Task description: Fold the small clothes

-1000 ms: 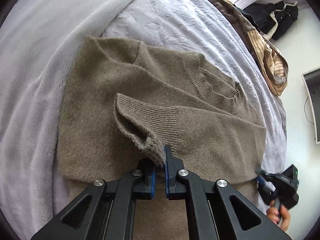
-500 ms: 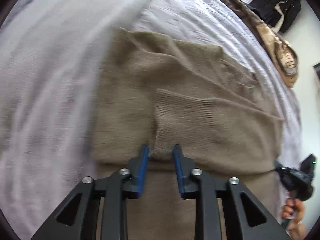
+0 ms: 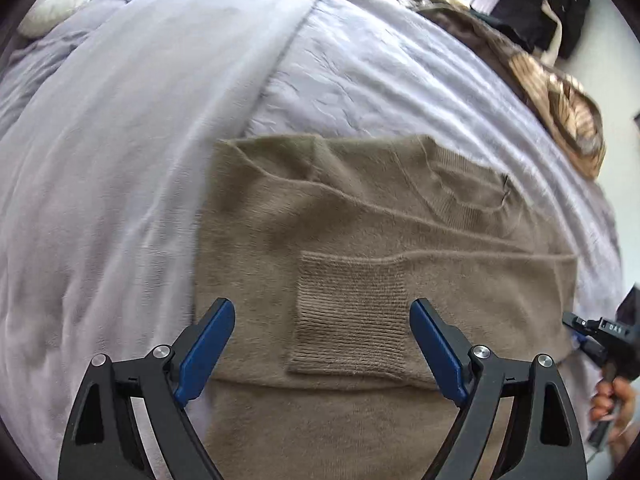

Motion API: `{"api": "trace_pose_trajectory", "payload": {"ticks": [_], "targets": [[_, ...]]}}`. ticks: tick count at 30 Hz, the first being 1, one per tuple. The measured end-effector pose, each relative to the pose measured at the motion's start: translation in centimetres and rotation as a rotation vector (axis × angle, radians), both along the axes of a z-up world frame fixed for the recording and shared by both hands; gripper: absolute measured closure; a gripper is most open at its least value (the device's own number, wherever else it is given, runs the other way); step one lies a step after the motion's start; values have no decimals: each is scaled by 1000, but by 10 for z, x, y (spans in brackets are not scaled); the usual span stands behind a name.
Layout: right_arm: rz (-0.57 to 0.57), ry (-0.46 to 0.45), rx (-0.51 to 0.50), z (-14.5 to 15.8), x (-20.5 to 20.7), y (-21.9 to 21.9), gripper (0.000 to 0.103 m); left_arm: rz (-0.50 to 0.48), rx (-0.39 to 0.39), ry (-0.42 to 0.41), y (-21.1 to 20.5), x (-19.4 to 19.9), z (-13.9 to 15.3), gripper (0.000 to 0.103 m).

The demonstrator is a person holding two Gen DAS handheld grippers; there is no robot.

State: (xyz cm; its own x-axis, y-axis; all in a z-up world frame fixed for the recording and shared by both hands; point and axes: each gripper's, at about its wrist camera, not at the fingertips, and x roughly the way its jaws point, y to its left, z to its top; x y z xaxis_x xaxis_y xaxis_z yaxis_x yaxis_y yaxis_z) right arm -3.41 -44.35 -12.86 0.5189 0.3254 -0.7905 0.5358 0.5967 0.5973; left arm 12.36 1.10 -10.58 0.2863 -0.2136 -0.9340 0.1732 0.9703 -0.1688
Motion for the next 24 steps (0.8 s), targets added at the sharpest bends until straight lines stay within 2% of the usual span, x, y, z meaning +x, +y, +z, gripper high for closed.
{"api": "trace_pose_trajectory", "payload": {"ticks": [1, 4, 6, 9, 12, 13, 15, 17, 20, 21, 24], "targets": [[20, 21, -1, -1, 6, 3, 95, -17, 32, -2, -5, -2, -4, 14], [141, 3, -193, 29, 16, 20, 96, -41, 105, -1, -10, -6, -18, 14], [187, 16, -251, 33, 17, 23, 96, -42, 166, 19, -10, -7, -34, 14], [231, 98, -312, 13, 19, 19, 95, -41, 173, 9, -6, -13, -39, 14], [157, 102, -284, 13, 13, 15, 93, -32, 189, 15, 1, -15, -24, 14], [128, 113, -297, 19, 8, 16, 93, -29, 177, 11, 4, -16, -18, 14], [111, 120, -339, 32, -1, 22, 93, -28, 100, -1, 12, -17, -2, 14], [145, 84, -370, 50, -10, 35, 93, -43, 38, 1, 12, -17, 7, 26], [189, 42, -382, 61, -13, 52, 93, -97, 21, 29, -2, -13, 1, 51], [209, 34, -379, 61, -11, 59, 92, -114, 22, 48, -7, -11, -6, 65], [260, 61, -397, 45, -1, 76, 93, -141, 63, 80, -18, -18, -28, 72]]}}
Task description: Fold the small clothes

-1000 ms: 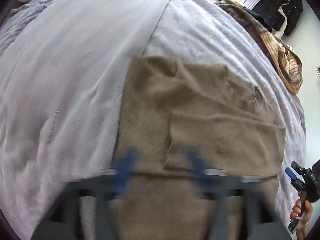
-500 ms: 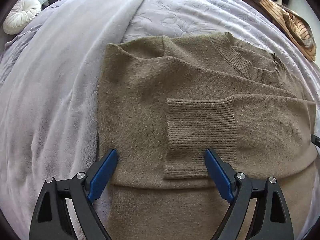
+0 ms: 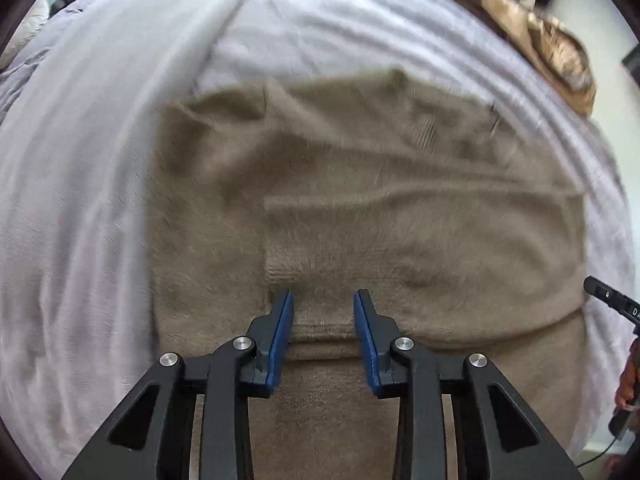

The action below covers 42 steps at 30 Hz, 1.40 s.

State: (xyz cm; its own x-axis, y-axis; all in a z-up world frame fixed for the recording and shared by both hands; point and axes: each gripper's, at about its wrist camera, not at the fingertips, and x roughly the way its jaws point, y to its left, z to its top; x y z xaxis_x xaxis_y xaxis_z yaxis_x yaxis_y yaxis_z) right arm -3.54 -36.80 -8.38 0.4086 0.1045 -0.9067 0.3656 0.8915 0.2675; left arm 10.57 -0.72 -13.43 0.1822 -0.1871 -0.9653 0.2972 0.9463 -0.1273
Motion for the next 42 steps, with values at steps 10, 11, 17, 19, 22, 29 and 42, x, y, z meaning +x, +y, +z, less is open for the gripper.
{"api": "trace_pose_trajectory", "payload": {"ticks": [10, 11, 17, 19, 22, 29, 42], "targets": [[51, 82, -75, -26, -13, 7, 99, 16, 38, -12, 23, -18, 0, 72], [50, 90, -74, -25, -13, 7, 99, 23, 39, -14, 25, -20, 3, 72], [18, 134, -67, -15, -24, 7, 95, 52, 70, 11, 30, -31, 8, 71], [-7, 147, -57, -14, -30, 4, 94, 57, 71, 20, 37, -40, 11, 71], [-41, 150, -30, -9, -38, 2, 94, 57, 80, 25, 37, -49, 17, 71], [-57, 160, -4, 5, -54, 15, 94, 49, 104, 37, 39, -69, 36, 71], [-72, 158, 61, 31, -85, 48, 94, 30, 148, 43, 53, -106, 77, 21]]}}
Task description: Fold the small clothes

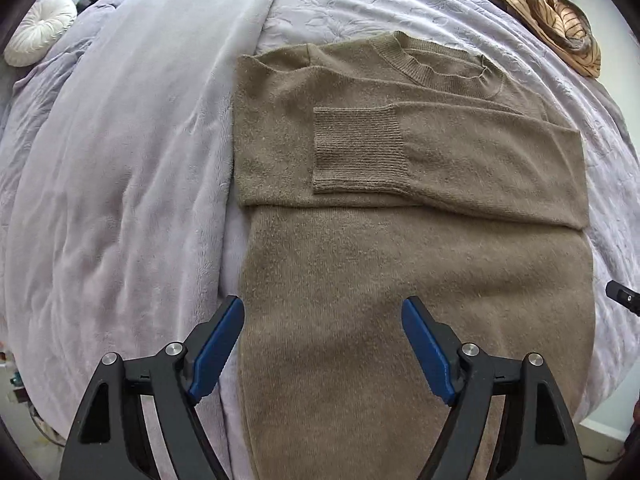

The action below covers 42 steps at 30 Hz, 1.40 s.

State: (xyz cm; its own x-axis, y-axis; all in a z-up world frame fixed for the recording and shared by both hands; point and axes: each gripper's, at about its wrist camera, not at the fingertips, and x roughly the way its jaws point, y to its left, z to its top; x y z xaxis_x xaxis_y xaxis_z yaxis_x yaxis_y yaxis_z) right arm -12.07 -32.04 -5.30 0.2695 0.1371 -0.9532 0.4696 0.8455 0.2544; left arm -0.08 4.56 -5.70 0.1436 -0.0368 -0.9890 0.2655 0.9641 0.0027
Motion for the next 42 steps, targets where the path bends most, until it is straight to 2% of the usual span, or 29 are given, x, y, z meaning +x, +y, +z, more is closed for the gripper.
{"api": "trace_pose_trajectory", "payload": {"ticks": [2, 3, 4, 5, 7, 8, 9, 14, 18, 21, 31, 42], "targets": [[3, -1, 0, 5, -3, 4, 94, -4, 3, 0, -4, -2, 4, 21], [4, -2, -1, 6, -3, 6, 93, -7, 3, 0, -4, -2, 6, 13], [5, -5, 0, 9, -4, 8, 93, -12, 6, -2, -4, -5, 10, 0], [6, -8, 0, 12, -5, 10, 91, -14, 13, -18, -5, -7, 14, 0], [7, -13, -6, 17, -5, 13, 74, -32, 19, -29, -17, -2, 15, 0], [7, -18, -11, 19, -6, 14, 54, -41, 20, -28, -18, -3, 17, 0], [8, -26, -16, 23, -6, 15, 43, -48, 20, -28, -19, -3, 19, 0], [30, -61, -83, 41, -3, 20, 34, -39, 23, -29, -22, -3, 25, 0], [69, -70, -117, 49, 0, 25, 33, 7, 53, 1, -14, -1, 16, 0], [79, -70, -113, 51, -1, 26, 33, 13, 31, 49, -12, -1, 10, 0], [79, -54, -61, 44, -15, 21, 33, 48, 48, 22, -16, -19, 25, 0], [199, -21, -5, 28, -23, 17, 33, 160, 98, 34, -16, -66, 18, 0]]}}
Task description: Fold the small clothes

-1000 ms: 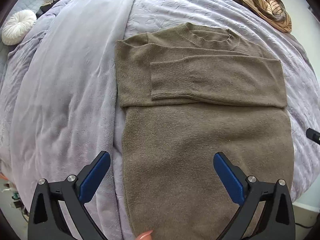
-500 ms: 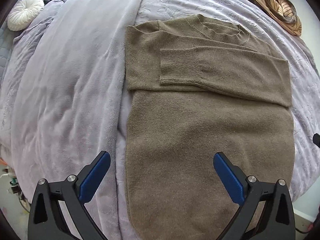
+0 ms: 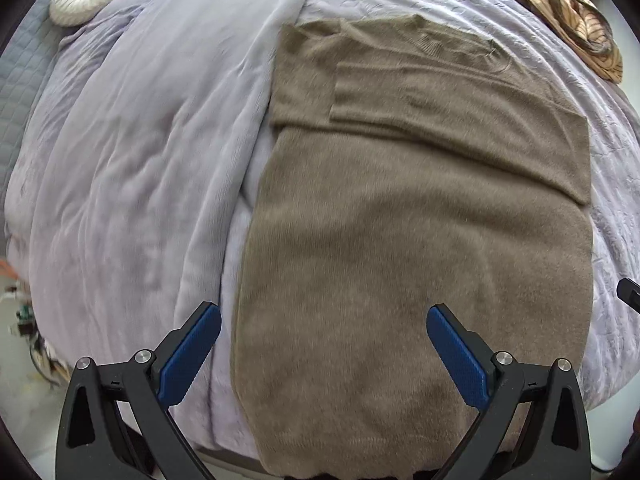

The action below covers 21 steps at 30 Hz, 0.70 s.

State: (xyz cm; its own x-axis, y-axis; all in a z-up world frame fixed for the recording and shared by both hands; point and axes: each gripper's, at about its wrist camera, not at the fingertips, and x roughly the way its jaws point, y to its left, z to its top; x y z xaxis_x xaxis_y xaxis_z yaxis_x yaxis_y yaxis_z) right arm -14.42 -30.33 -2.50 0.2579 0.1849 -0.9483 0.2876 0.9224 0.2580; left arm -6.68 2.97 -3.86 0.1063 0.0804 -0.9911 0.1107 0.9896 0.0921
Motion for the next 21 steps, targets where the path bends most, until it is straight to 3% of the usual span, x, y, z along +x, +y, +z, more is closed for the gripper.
{"api": "trace_pose_trajectory", "payload": {"ticks": [11, 21], "targets": [[52, 47, -2, -17, -17, 6, 33, 25, 10, 37, 17, -38, -9, 0], [-27, 70, 53, -35, -55, 33, 33, -24, -23, 52, 56, -65, -28, 0]]}}
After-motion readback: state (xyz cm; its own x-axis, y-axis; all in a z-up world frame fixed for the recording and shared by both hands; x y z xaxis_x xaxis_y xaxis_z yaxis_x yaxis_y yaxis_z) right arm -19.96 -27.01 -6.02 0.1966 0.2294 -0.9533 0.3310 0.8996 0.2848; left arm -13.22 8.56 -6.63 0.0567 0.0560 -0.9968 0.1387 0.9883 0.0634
